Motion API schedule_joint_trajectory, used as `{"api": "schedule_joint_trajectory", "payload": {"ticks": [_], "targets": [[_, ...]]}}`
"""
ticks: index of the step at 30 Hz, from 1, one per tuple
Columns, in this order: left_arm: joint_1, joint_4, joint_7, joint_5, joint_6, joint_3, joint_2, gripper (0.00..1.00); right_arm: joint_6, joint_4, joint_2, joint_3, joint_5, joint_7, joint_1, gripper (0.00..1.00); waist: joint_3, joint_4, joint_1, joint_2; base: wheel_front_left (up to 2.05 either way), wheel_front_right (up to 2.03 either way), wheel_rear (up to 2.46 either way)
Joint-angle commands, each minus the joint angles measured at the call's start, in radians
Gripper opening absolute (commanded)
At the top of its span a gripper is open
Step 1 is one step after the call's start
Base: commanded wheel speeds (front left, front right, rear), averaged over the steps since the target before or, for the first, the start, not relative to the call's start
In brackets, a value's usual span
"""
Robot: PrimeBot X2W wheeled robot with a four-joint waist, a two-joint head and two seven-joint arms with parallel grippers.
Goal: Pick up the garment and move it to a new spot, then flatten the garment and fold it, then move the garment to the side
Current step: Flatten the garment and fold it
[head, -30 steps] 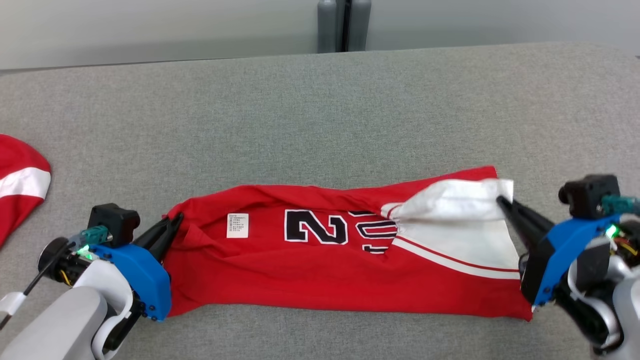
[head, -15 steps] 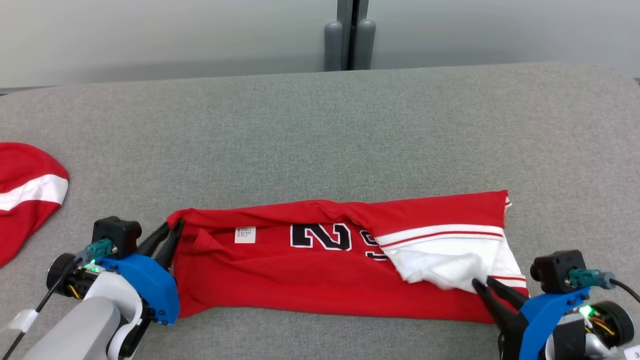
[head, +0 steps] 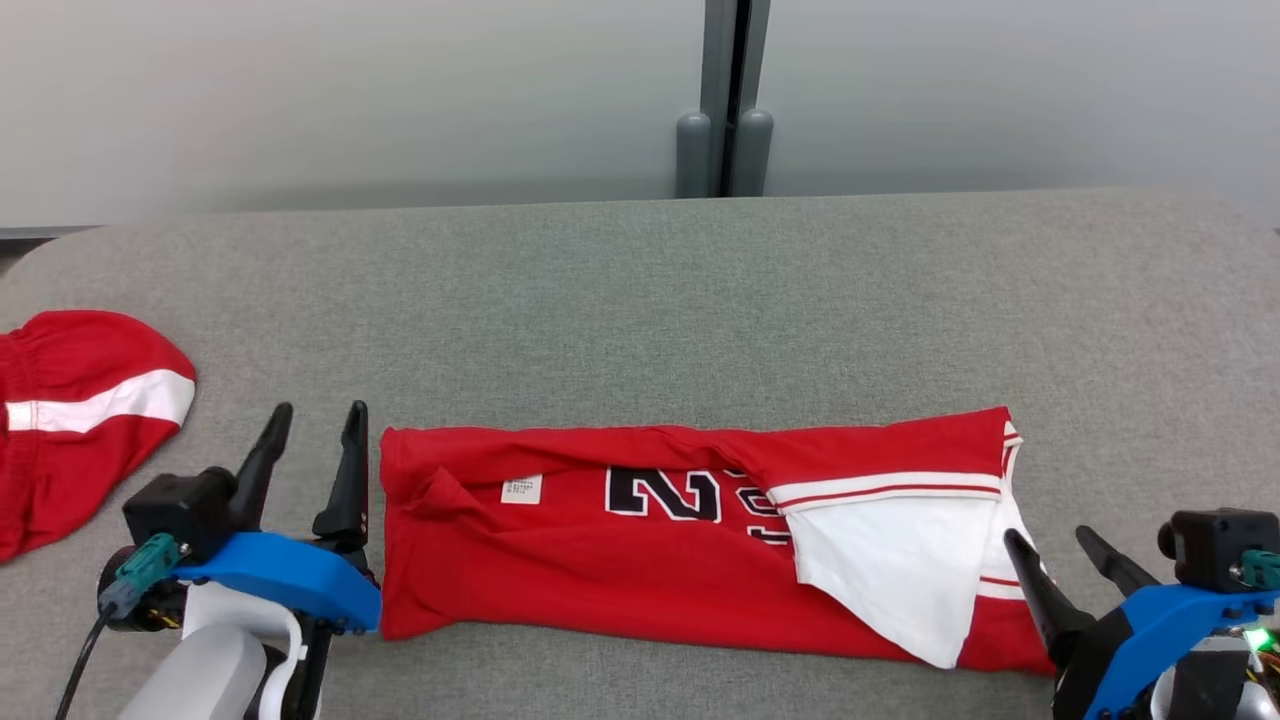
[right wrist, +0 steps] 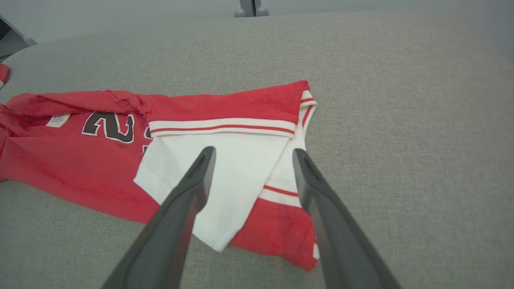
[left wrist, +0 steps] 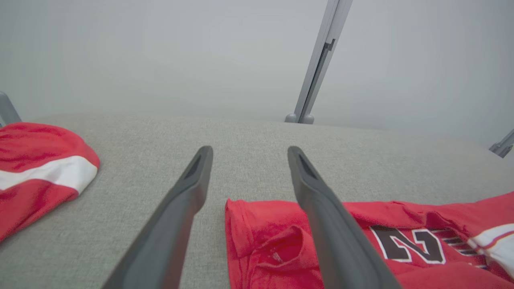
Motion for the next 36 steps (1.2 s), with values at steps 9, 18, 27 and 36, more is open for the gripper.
{"api": "schedule_joint_trajectory", "payload": {"ticks": [9,18,27,36], "targets": [[0.199,-0.154,-0.005,0.202,0.039,0.198,-0.094,1.0,0.0,0.188,0.033,-0.131,-0.046,-0.067,-0.084,1.0,-0.046,0.032,0.0,0.0,0.0,0.0,0.0],[0.249,-0.161,-0.005,0.284,0.007,0.244,-0.129,1.0,0.0,0.475,0.033,-0.164,-0.036,-0.144,-0.217,1.0,-0.027,0.044,0.0,0.0,0.0,0.0,0.0],[0.227,-0.145,-0.006,0.31,-0.022,0.279,-0.146,1.0,0.0,0.723,0.033,-0.143,-0.041,-0.205,-0.343,1.0,-0.003,0.058,0.0,0.0,0.0,0.0,0.0],[0.21,-0.127,-0.006,0.32,-0.046,0.29,-0.155,1.0,0.0,0.917,0.034,-0.155,-0.122,-0.26,-0.421,1.0,0.013,0.073,0.0,0.0,0.0,0.0,0.0]]}}
